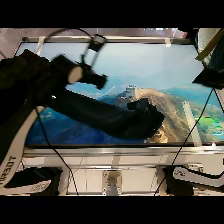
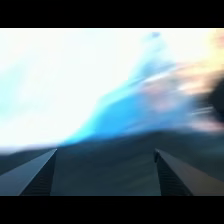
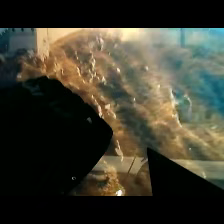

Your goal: Fold the clothes and pants, and hang the long-sleeved shirts on hangers.

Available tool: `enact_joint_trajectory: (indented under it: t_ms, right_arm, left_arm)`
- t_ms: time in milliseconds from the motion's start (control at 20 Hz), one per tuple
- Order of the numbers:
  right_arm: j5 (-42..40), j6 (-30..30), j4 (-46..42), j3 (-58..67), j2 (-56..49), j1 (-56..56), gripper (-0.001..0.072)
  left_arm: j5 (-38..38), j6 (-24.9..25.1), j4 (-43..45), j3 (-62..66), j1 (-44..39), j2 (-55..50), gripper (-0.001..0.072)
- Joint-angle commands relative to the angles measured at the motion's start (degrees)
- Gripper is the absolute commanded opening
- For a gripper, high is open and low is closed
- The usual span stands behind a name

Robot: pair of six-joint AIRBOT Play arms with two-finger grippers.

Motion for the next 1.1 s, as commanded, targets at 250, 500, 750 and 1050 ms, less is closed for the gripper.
enact_joint_trajectory:
  t_ms: [250, 500, 750, 1050]
  right_arm:
    - [-16.2, -7.2, 7.2, -36.1, -0.4, -0.1, 0.0559]
    - [-21.7, -9.7, 13.0, -40.5, -0.5, -0.6, 0.0559]
    - [-21.3, -11.3, 21.9, -40.6, -4.5, -7.0, 0.0558]
    - [-22.4, -14.1, 25.4, -42.4, -11.1, -5.1, 0.0558]
  left_arm:
    - [-8.5, -3.5, 1.4, -23.4, 30.2, 11.3, 0.0697]
    - [3.0, -10.9, 1.4, -42.6, 36.2, 27.2, 0.0697]
    - [8.2, -15.1, 0.8, -54.7, 41.4, 42.4, 0.0697]
    - [8.0, -15.3, -1.2, -55.1, 41.5, 45.2, 0.0697]
